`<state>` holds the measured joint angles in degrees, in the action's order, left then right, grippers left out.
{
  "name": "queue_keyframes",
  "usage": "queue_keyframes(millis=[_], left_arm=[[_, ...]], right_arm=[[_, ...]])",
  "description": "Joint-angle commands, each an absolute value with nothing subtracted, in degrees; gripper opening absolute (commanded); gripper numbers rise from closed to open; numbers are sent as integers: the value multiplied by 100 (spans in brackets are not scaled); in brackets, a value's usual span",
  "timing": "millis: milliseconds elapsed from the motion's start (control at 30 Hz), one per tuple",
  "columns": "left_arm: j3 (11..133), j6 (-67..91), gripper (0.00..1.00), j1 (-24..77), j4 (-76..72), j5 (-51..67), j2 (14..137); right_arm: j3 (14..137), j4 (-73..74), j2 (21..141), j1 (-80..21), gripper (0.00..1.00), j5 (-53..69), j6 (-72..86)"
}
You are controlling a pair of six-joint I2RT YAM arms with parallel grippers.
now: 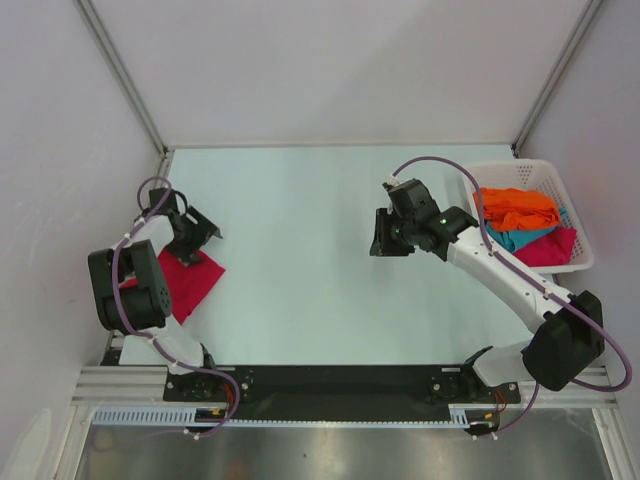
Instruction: Fold and stack the t-shirts
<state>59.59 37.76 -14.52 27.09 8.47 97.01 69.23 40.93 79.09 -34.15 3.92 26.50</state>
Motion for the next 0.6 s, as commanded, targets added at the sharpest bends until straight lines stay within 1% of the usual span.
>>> queue_keyframes(millis=[0,567], left_arm=[[5950,3920,85,-1599,2628,659,9738],[6073,3946,85,-2504,2716,422,9747]], right_arm=[[7154,4113,7875,-3392,31,281,2610],[7347,4219,7980,-3349,31,316,2566]])
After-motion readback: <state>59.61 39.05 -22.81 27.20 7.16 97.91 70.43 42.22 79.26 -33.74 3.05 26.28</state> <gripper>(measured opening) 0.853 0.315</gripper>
